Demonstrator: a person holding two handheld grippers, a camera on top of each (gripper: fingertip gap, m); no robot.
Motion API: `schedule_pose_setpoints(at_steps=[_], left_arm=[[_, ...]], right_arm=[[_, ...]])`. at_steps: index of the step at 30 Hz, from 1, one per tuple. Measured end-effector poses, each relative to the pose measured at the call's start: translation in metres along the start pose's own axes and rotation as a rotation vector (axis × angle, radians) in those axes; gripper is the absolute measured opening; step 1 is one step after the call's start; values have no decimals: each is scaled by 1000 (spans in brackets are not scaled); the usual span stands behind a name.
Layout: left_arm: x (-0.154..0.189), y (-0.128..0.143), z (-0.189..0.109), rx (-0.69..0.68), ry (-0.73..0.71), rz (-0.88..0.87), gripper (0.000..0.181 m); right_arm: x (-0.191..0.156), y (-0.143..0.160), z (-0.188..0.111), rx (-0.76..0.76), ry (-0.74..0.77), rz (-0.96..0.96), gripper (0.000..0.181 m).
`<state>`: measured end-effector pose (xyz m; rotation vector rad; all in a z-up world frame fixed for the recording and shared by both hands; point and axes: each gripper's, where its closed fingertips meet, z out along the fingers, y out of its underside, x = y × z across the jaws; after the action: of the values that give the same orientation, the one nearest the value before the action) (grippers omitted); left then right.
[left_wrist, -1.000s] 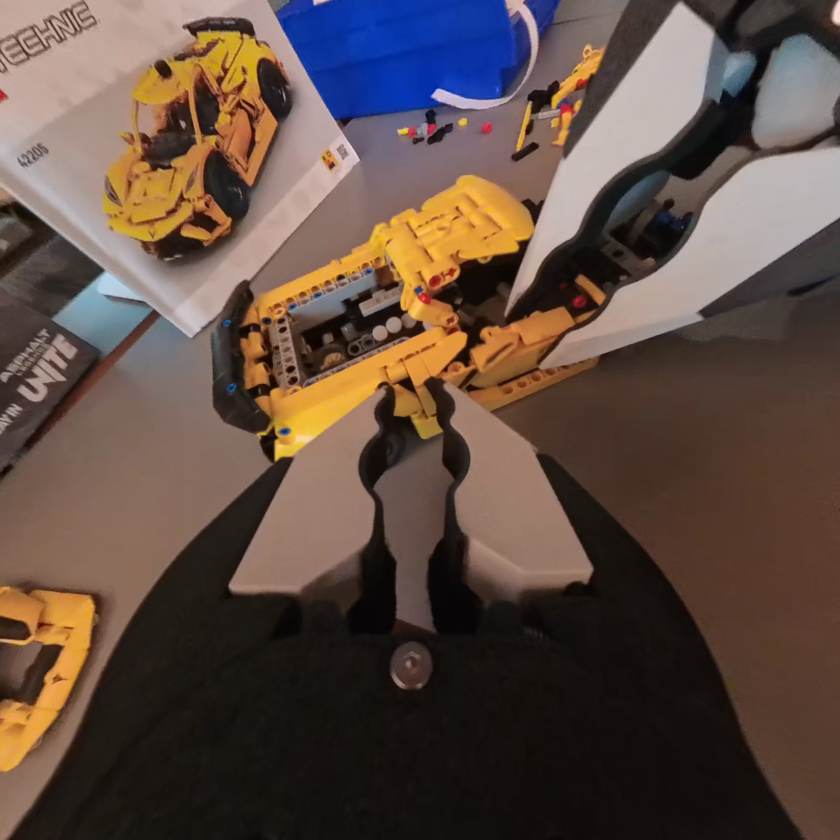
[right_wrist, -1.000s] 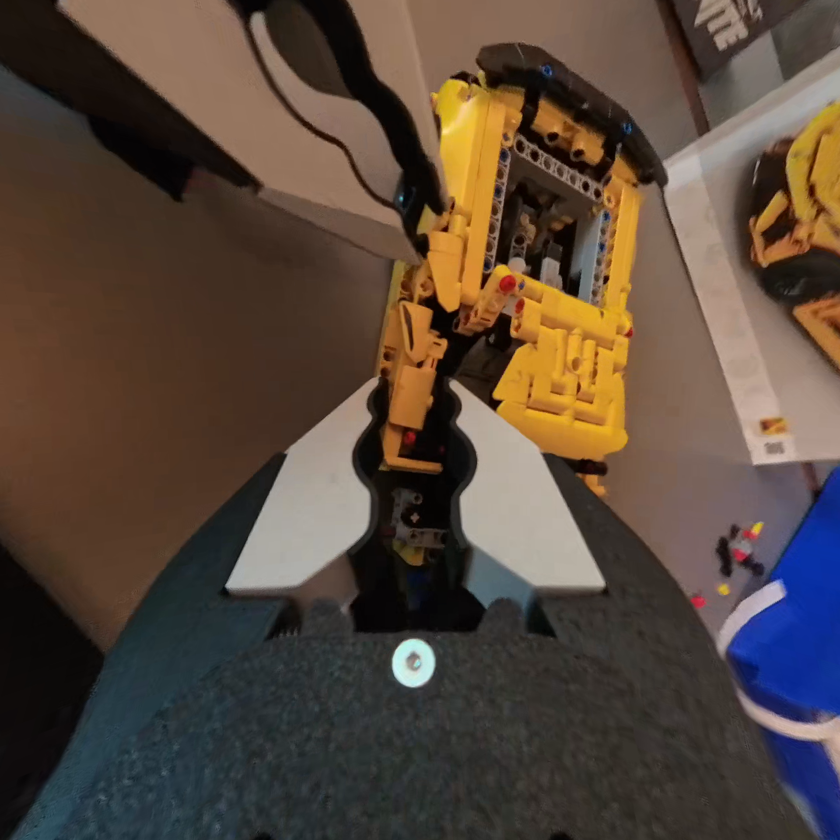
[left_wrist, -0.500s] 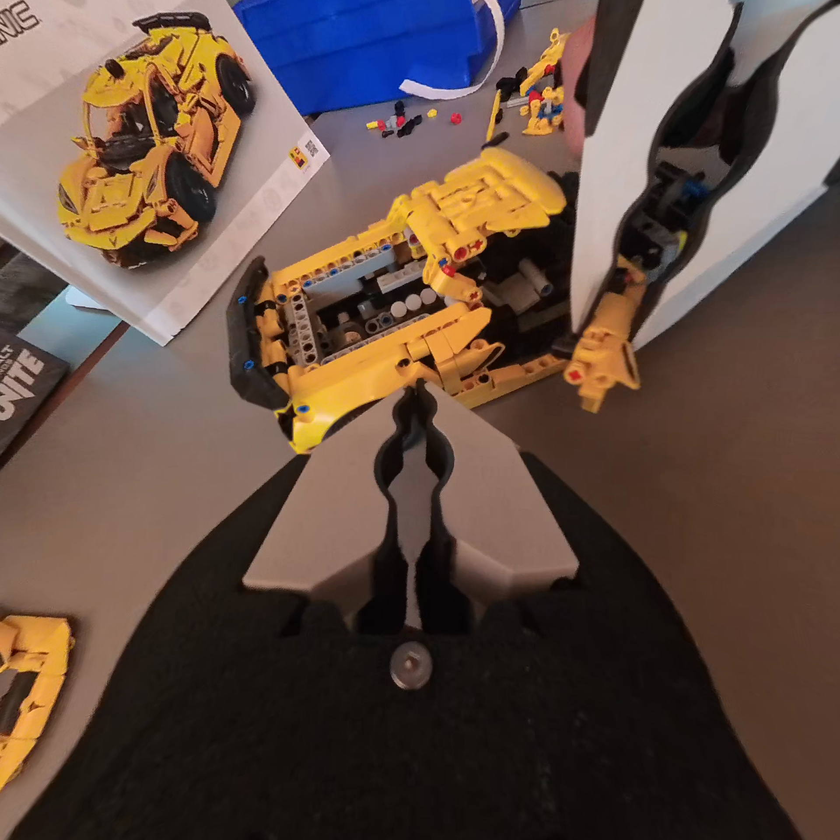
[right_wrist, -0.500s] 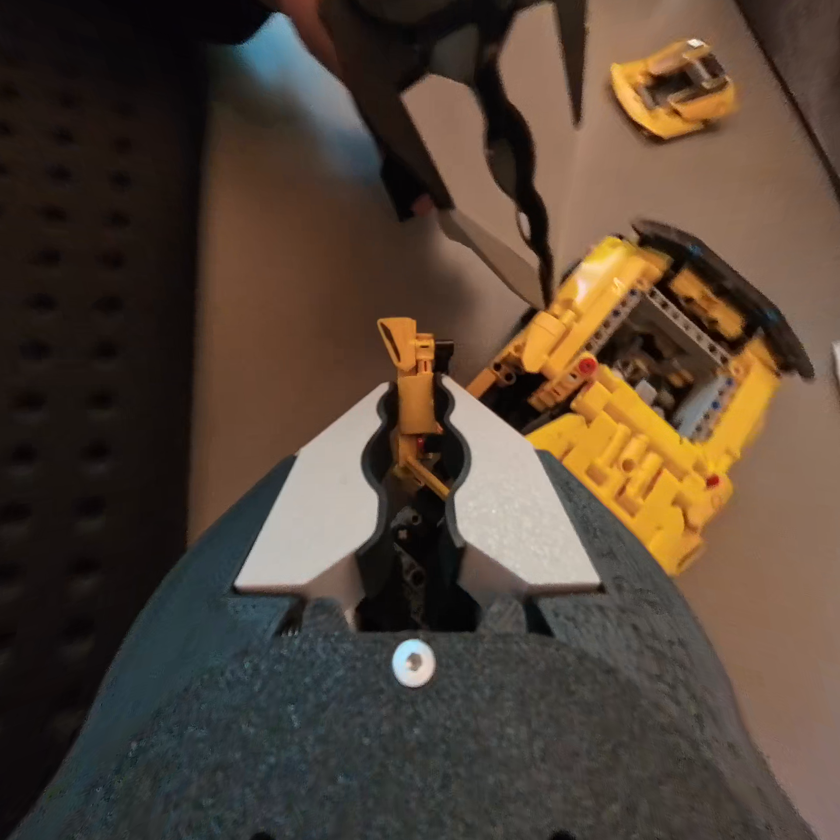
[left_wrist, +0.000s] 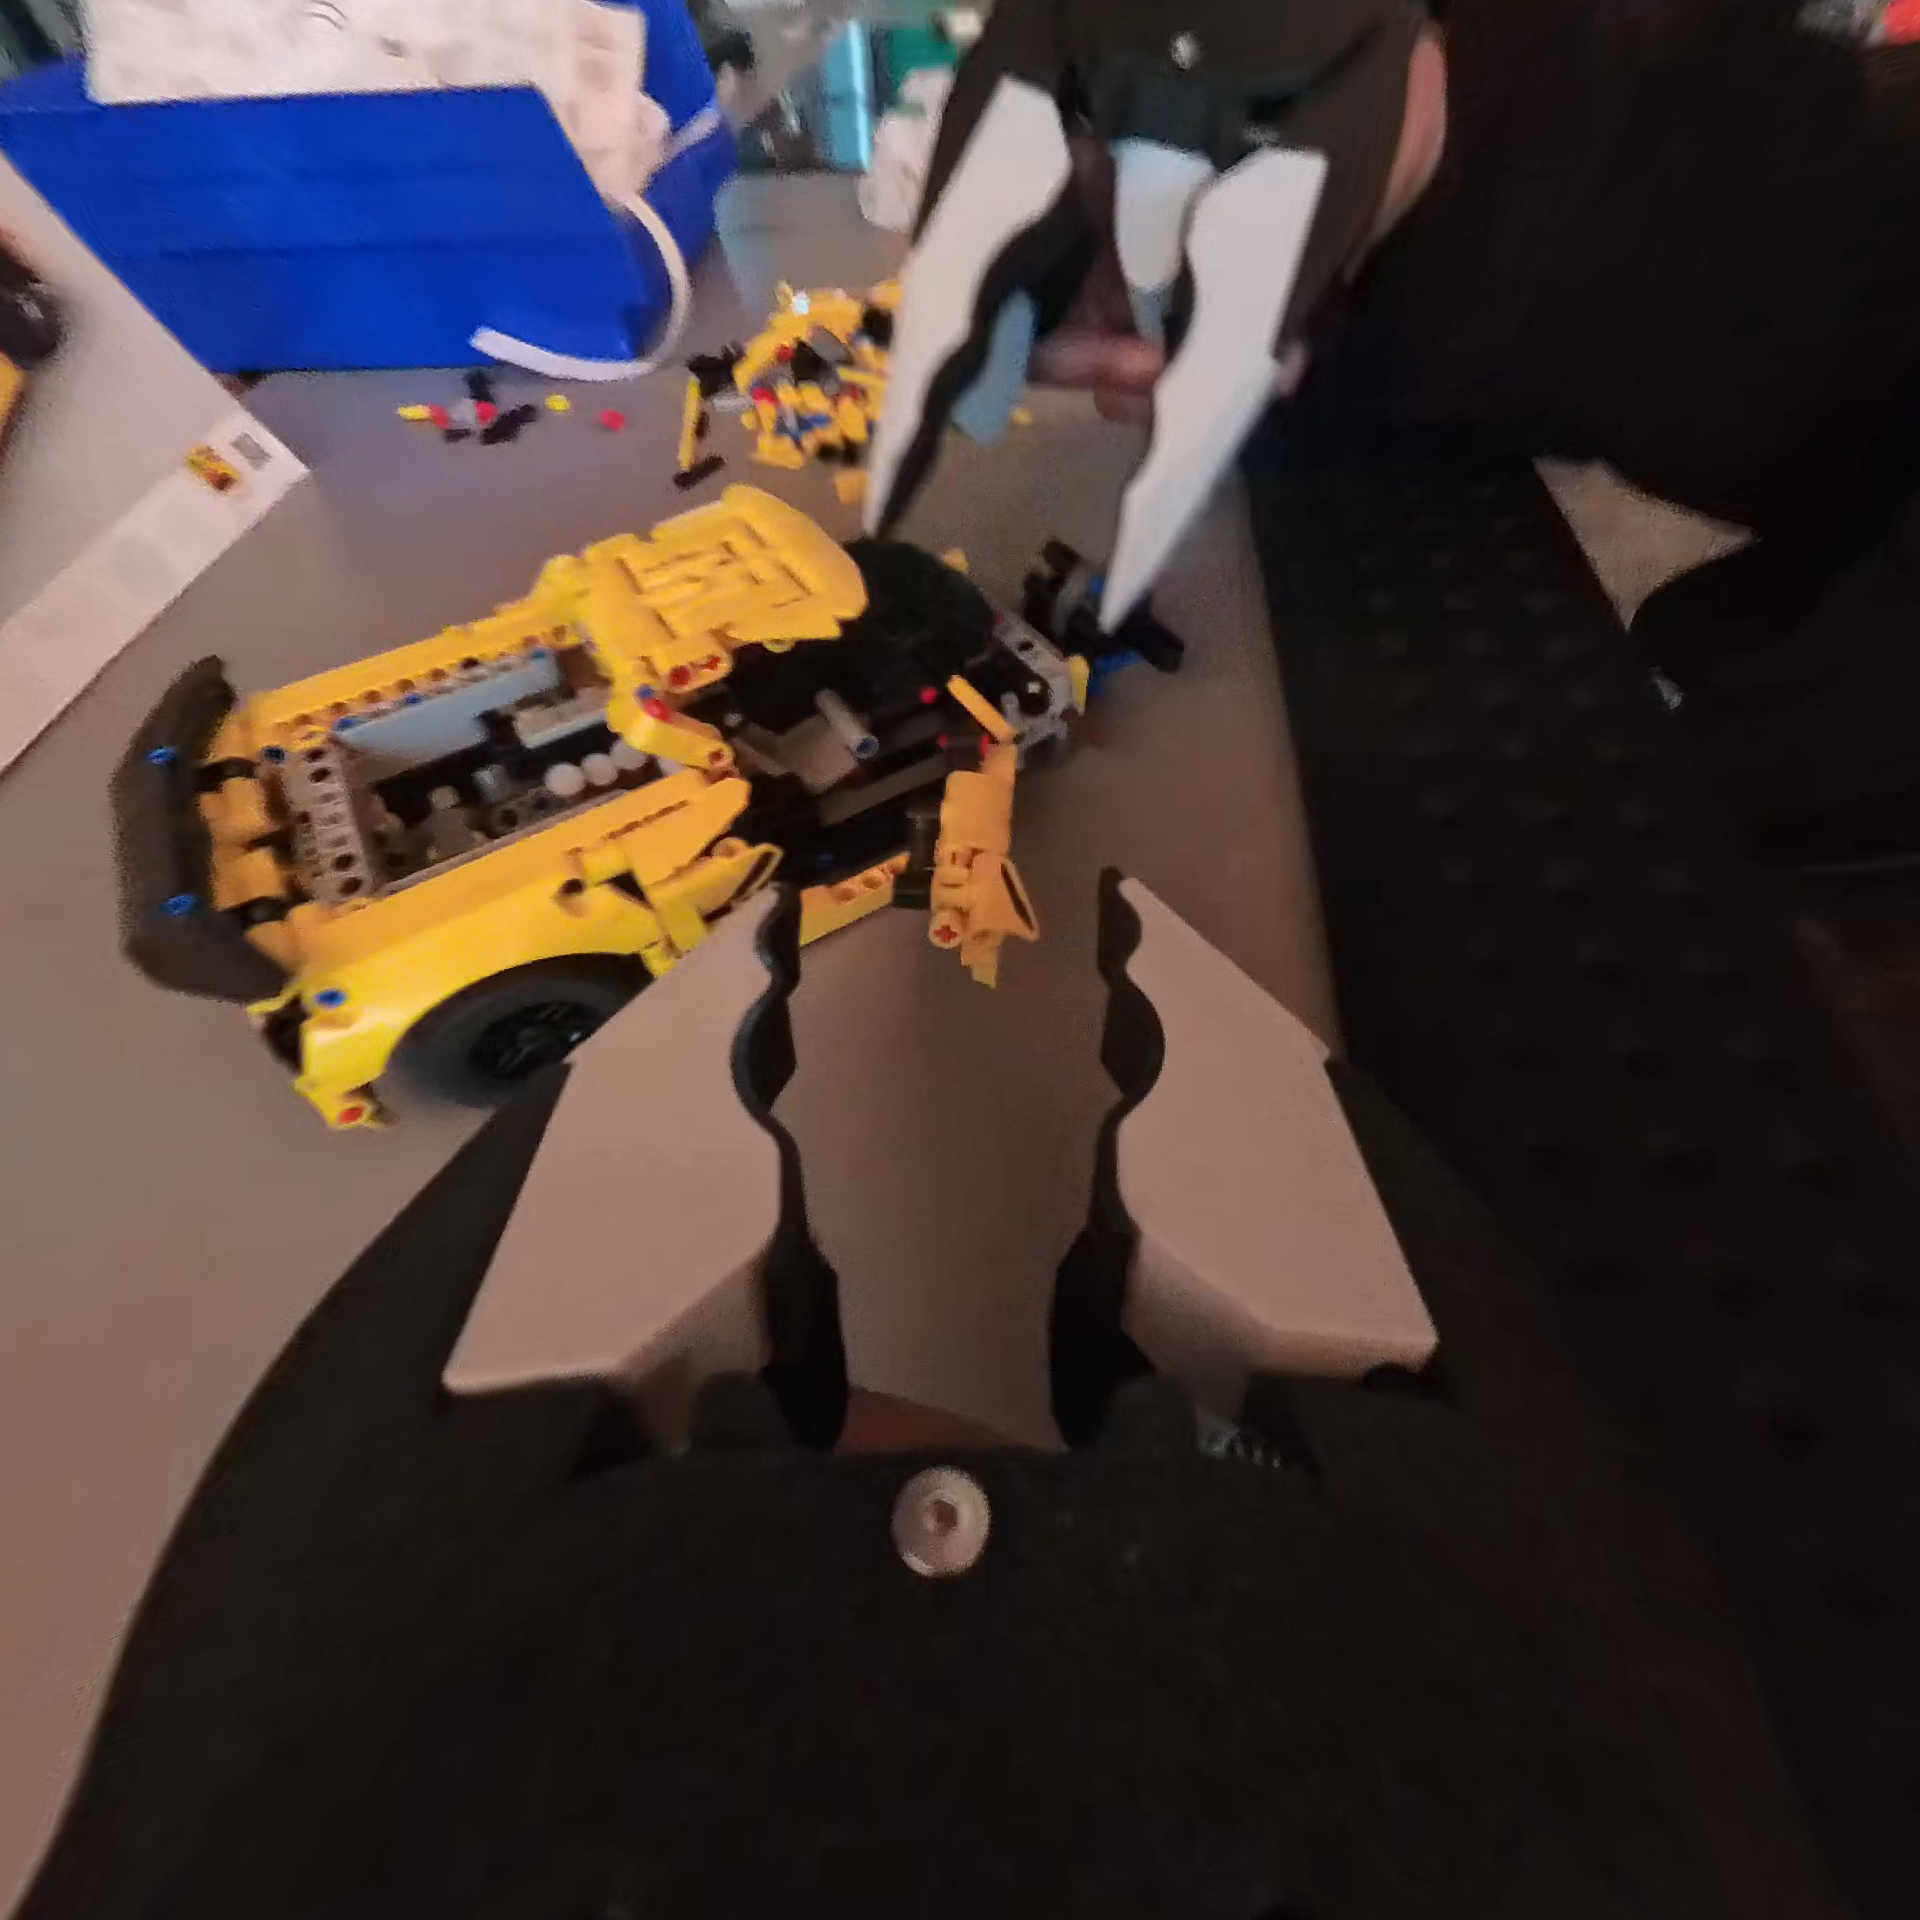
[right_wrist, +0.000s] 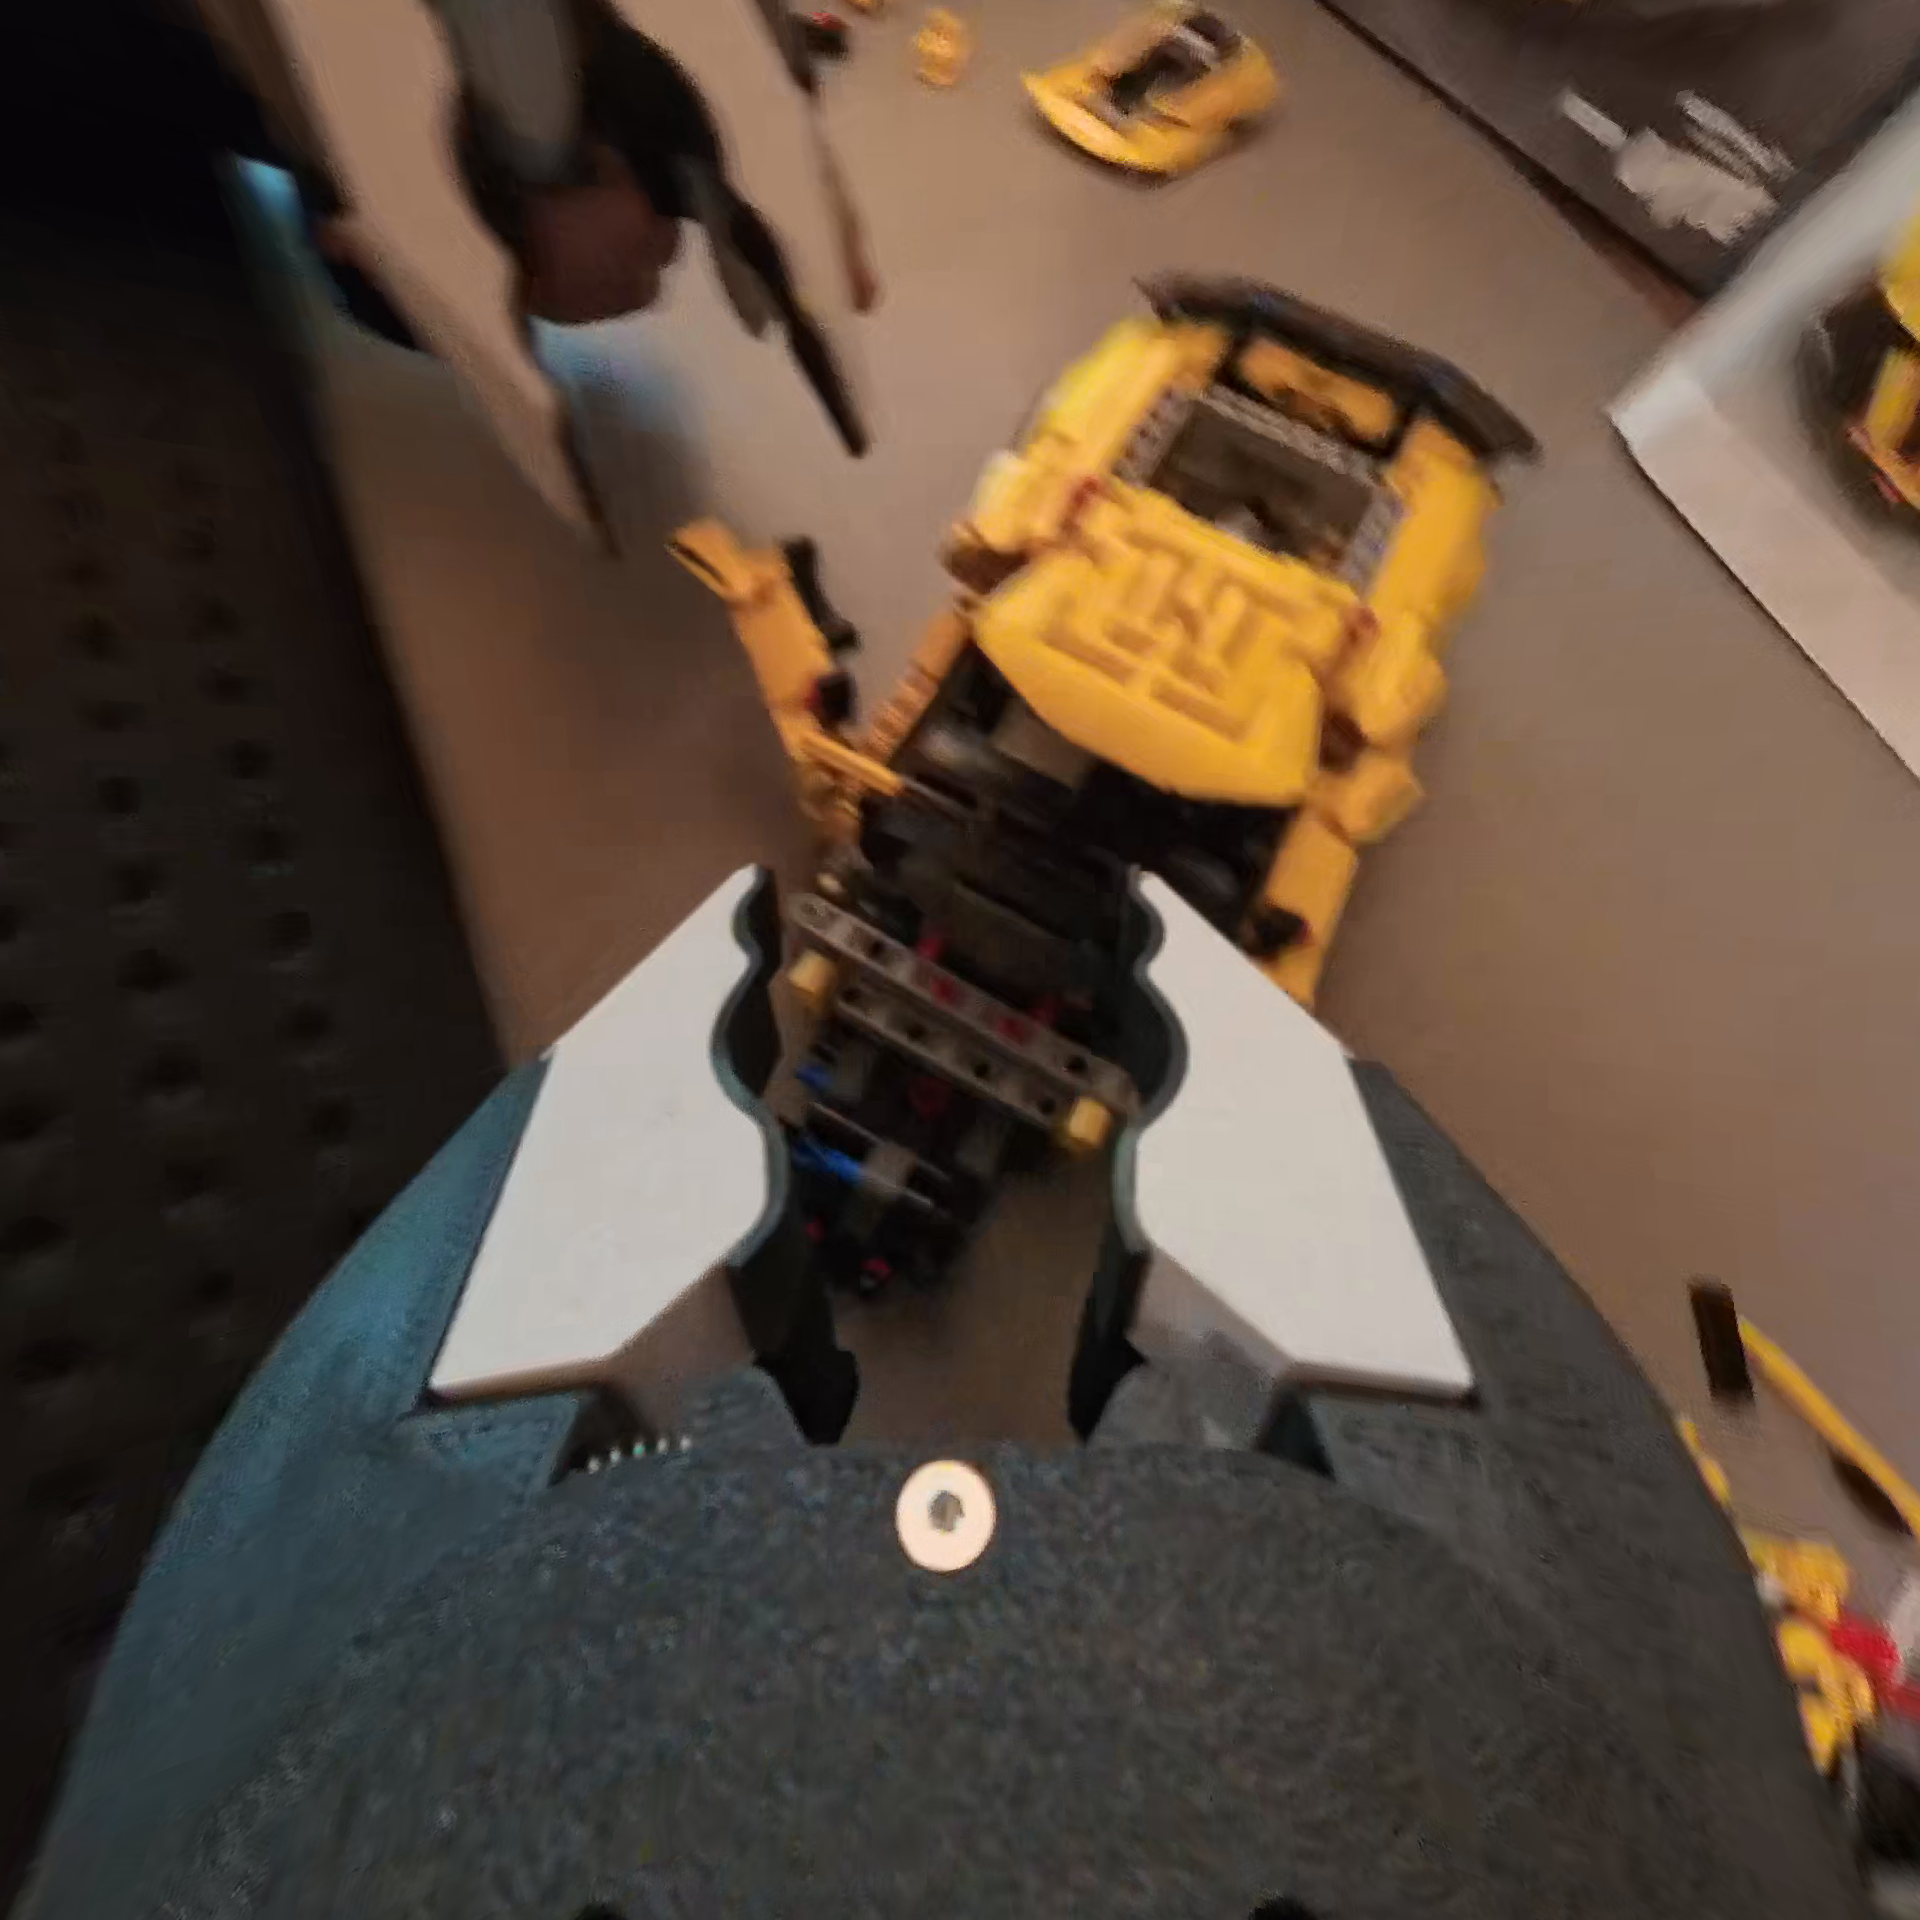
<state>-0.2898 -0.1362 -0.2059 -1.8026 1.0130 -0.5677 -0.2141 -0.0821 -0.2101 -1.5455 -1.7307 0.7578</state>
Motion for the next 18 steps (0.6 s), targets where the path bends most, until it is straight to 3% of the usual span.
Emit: schedule_pose_setpoints(at_steps=[2, 5, 6, 9, 12, 13, 18], left_arm=[[0, 13, 17, -106, -11, 47, 58], [0, 22, 39, -195, -41, 103, 55], [-1, 22, 43, -210, -63, 110, 43], [-4, 18, 44, -201, -116, 89, 33], [-4, 17, 38, -184, -145, 4, 33], [-4, 17, 35, -174, -147, -25, 33], [-3, 22, 32, -172, -110, -227, 32]], right_arm=[[13, 17, 3, -42, 59, 70, 87], [18, 9, 11, -1, 109, 133, 93], [19, 8, 15, -13, 128, 130, 95], [22, 4, 21, -46, 171, 131, 96], [32, 1, 21, -39, 233, 181, 83], [36, -1, 20, -27, 260, 184, 91], [32, -2, 30, -32, 324, 78, 85]])
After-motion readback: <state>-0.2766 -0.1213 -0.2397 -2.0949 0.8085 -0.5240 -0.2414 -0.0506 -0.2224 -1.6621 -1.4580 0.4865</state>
